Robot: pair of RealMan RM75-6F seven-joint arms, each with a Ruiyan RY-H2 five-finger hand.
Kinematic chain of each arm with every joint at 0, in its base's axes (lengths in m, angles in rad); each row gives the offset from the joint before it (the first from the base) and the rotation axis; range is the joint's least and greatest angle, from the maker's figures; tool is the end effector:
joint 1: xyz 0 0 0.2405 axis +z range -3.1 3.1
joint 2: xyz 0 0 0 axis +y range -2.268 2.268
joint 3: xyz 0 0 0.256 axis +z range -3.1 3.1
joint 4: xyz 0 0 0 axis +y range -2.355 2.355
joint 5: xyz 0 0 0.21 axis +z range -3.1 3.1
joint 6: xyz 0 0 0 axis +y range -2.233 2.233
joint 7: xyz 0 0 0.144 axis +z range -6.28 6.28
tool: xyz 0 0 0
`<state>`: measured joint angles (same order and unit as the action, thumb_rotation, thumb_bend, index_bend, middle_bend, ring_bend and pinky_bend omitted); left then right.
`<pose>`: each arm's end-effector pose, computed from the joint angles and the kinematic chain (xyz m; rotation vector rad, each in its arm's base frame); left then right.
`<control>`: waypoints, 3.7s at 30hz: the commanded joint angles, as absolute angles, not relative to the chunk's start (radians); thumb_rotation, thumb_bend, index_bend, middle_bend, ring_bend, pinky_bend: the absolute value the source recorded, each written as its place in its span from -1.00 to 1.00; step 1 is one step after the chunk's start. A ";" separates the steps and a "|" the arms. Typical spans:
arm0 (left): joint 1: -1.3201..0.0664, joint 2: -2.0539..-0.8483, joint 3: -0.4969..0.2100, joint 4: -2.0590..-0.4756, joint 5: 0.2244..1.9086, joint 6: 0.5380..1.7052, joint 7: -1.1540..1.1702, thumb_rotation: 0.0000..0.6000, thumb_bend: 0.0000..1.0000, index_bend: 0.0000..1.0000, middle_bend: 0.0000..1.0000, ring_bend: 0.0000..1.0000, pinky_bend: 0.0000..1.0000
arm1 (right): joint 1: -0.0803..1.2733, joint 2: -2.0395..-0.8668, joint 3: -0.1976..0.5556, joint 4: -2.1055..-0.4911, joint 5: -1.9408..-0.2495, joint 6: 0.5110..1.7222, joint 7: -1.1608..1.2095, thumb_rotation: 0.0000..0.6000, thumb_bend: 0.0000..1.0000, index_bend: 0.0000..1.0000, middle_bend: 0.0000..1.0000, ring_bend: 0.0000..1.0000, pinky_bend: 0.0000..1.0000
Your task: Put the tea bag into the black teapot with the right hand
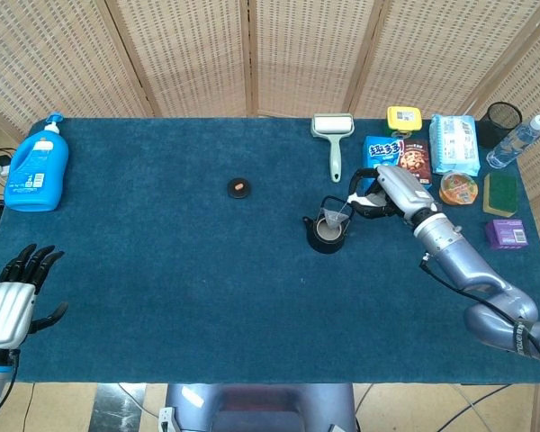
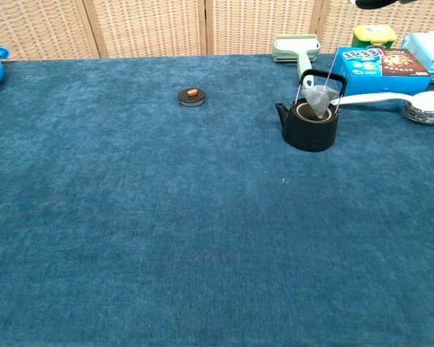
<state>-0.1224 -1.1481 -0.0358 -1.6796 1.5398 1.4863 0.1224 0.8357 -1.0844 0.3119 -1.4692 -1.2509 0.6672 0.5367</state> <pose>-0.2834 0.1872 0.1404 -1.4623 -0.8508 -0.9309 -0.1424 -0.4233 0.1434 1.6826 -1.3395 1.2075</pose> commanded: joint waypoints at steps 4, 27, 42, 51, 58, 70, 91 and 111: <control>-0.119 -1.146 -0.036 -1.678 1.540 1.492 0.119 1.00 -0.43 -0.72 -0.77 -0.94 -0.73 | 0.835 -1.081 0.313 -1.476 -1.257 0.674 0.537 1.00 0.04 0.08 1.00 1.00 1.00; -0.111 -1.155 -0.024 -1.635 1.550 1.496 0.065 1.00 -0.43 -0.72 -0.77 -0.94 -0.73 | 0.777 -1.138 0.213 -1.587 -1.313 0.762 0.380 1.00 0.03 0.08 1.00 1.00 1.00; -0.124 -1.131 -0.050 -1.632 1.556 1.511 0.065 1.00 -0.43 -0.72 -0.77 -0.94 -0.73 | 0.755 -1.200 0.098 -1.623 -1.252 0.718 0.139 1.00 0.02 -0.01 1.00 1.00 1.00; -0.135 -1.117 -0.059 -1.650 1.563 1.513 0.078 1.00 -0.43 -0.72 -0.77 -0.94 -0.73 | 0.775 -1.171 0.067 -1.661 -1.213 0.645 0.076 1.00 0.03 -0.61 1.00 1.00 1.00; -0.134 -1.118 -0.055 -1.656 1.556 1.505 0.083 1.00 -0.43 -0.72 -0.77 -0.94 -0.73 | 0.783 -1.134 0.079 -1.702 -1.210 0.638 0.073 1.00 0.04 -0.75 1.00 1.00 1.00; -0.127 -1.113 -0.048 -1.663 1.536 1.494 0.091 1.00 -0.43 -0.72 -0.77 -0.94 -0.73 | 0.894 -1.078 0.123 -1.677 -1.135 0.467 0.101 1.00 0.24 -0.91 1.00 1.00 1.00; -0.133 -1.122 -0.052 -1.647 1.524 1.484 0.078 1.00 -0.43 -0.72 -0.77 -0.94 -0.73 | 1.043 -1.139 0.053 -1.532 -0.942 0.336 0.047 1.00 0.35 -0.94 1.00 1.00 1.00; -0.125 -1.122 -0.051 -1.628 1.514 1.487 0.056 1.00 -0.43 -0.72 -0.77 -0.94 -0.73 | 1.190 -1.215 -0.057 -1.441 -0.747 0.356 -0.030 1.00 0.35 -0.94 1.00 1.00 1.00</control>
